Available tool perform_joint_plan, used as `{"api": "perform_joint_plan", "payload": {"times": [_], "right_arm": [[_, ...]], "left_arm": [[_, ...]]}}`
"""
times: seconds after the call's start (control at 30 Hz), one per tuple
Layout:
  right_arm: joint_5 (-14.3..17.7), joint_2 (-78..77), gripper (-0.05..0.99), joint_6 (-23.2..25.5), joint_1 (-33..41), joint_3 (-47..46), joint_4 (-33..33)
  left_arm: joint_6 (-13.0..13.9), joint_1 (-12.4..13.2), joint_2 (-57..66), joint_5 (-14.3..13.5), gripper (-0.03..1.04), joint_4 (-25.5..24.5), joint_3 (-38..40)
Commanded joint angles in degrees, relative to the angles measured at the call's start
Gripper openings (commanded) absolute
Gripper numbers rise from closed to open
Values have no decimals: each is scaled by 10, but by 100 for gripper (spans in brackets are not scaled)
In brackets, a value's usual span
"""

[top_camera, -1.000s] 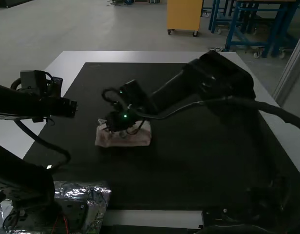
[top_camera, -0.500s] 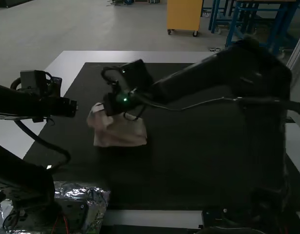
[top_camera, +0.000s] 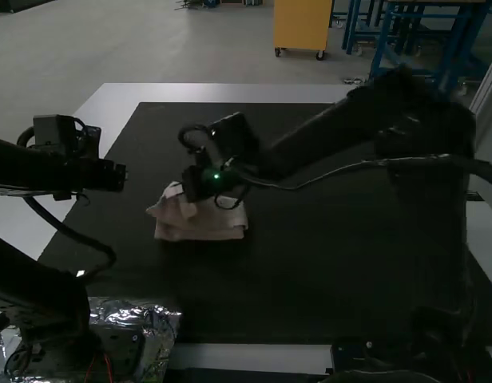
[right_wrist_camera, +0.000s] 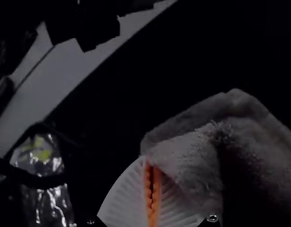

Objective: Fold the towel.

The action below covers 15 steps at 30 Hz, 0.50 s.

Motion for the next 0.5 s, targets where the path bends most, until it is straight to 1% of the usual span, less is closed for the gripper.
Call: {"api": "perform_joint_plan", "payload": {"times": [0.0, 0.07, 0.17, 0.2, 0.23, 0.27, 0.33, 0.37, 0.4, 0.43, 0.47], "right_arm": [[-7, 39, 28, 5, 6, 33, -4], [-7, 63, 30, 4, 6, 57, -38], [-9, 105, 45, -7, 4, 95, -90], [-9, 115, 49, -16, 5, 109, -115], [-13, 124, 50, -29, 5, 122, -137], [-20, 130, 50, -42, 5, 131, -157], [-30, 130, 50, -51, 5, 138, -186], [-36, 128, 47, -52, 4, 139, -194], [-46, 123, 41, -54, 4, 139, -201], [-52, 116, 38, -54, 4, 139, -205], [-53, 111, 38, -54, 4, 138, -207]], "left_arm": [[-8, -3, -12, 3, 97, 5, 9], [-8, -3, -12, 3, 97, 5, 9], [-8, -3, -11, 3, 97, 6, 9], [-8, -3, -11, 3, 97, 7, 9], [-8, -3, -12, 3, 97, 7, 9], [-8, -3, -11, 4, 97, 6, 9], [-8, -3, -11, 4, 97, 7, 10], [-8, -3, -11, 4, 97, 7, 10], [-8, -3, -11, 4, 97, 7, 10], [-8, -3, -11, 4, 97, 8, 10], [-8, -3, -11, 4, 97, 8, 10]]}}
